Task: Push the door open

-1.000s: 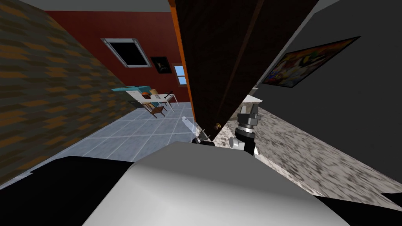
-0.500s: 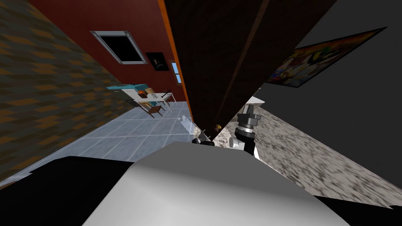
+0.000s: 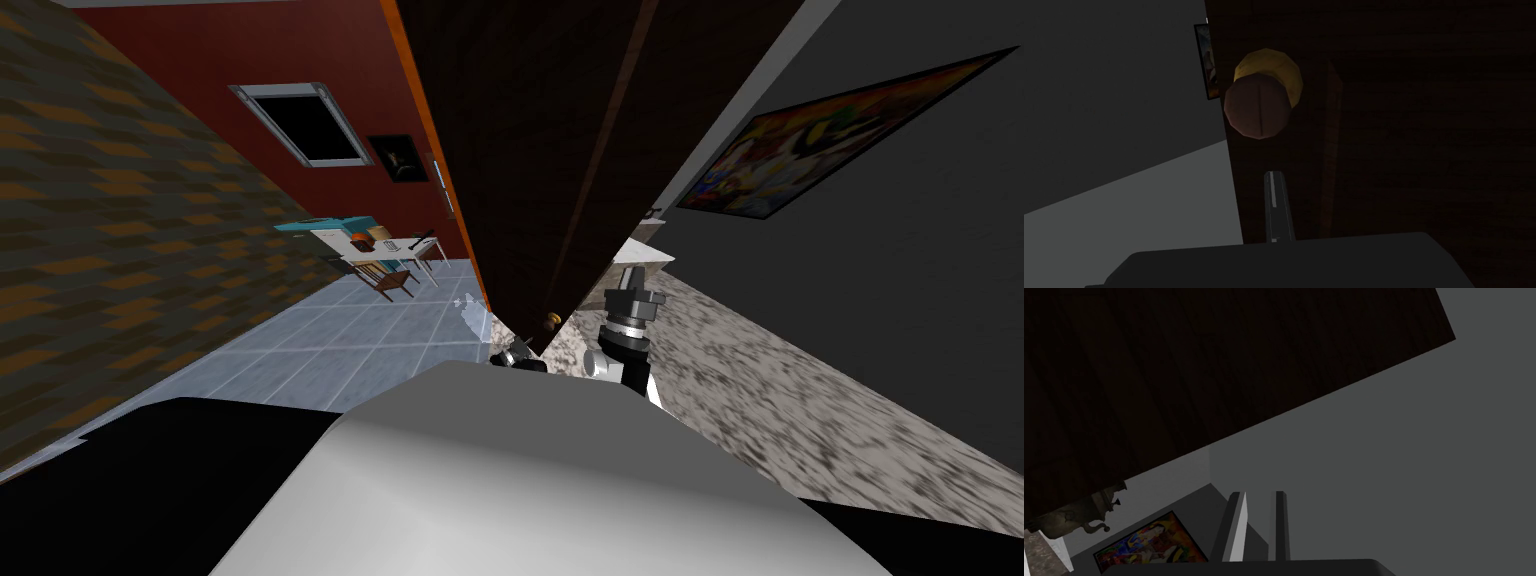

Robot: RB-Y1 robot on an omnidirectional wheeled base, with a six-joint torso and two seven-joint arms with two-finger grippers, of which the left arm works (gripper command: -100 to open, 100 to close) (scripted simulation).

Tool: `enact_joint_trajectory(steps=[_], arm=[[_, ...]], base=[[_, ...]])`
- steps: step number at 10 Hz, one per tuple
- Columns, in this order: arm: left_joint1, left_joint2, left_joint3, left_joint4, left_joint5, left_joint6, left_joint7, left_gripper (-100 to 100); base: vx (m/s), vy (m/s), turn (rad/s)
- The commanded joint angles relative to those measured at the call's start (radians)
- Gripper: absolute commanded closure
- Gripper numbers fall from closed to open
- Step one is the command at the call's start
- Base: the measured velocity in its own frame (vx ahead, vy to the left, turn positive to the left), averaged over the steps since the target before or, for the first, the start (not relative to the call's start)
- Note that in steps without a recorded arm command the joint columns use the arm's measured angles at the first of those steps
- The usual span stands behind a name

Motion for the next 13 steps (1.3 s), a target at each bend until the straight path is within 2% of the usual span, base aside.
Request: enact_joint_trajectory(steps=[1, 4, 5, 6, 7, 8, 9, 10, 11, 12, 13], arm=[[0.0, 0.001, 0.0, 0.0, 0.0, 0.0, 0.0, 100], [0.0, 0.001, 0.0, 0.0, 0.0, 0.0, 0.0, 100], [0.006, 0.03, 0.007, -0.003, 0.007, 0.0, -0.004, -100], [0.011, 0.043, 0.013, -0.006, 0.014, 0.001, -0.008, -100], [0.022, 0.036, 0.028, -0.013, 0.03, 0.003, -0.016, -100], [0.029, 0.005, 0.037, -0.018, 0.039, 0.004, -0.021, -100], [0.032, -0.015, 0.04, -0.019, 0.043, 0.004, -0.023, -100], [0.026, -0.004, 0.037, -0.014, 0.039, 0.005, -0.022, -100], [0.021, 0.022, 0.038, -0.015, 0.041, 0.01, -0.022, -100], [0.016, 0.038, 0.039, -0.014, 0.042, 0.014, -0.022, -100], [0.01, 0.047, 0.04, -0.013, 0.044, 0.019, -0.021, -100]], base=[[-0.012, 0.035, -0.003], [-0.003, 0.01, 0.0], [-0.018, -0.032, 0.118], [-0.041, -0.082, 0.149], [-0.097, -0.134, 0.309], [-0.158, -0.19, 0.214], [-0.124, -0.144, 0.05], [-0.043, -0.049, -0.002], [0.037, -0.083, -0.019], [0.115, -0.123, -0.015], [0.15, -0.162, -0.019]])
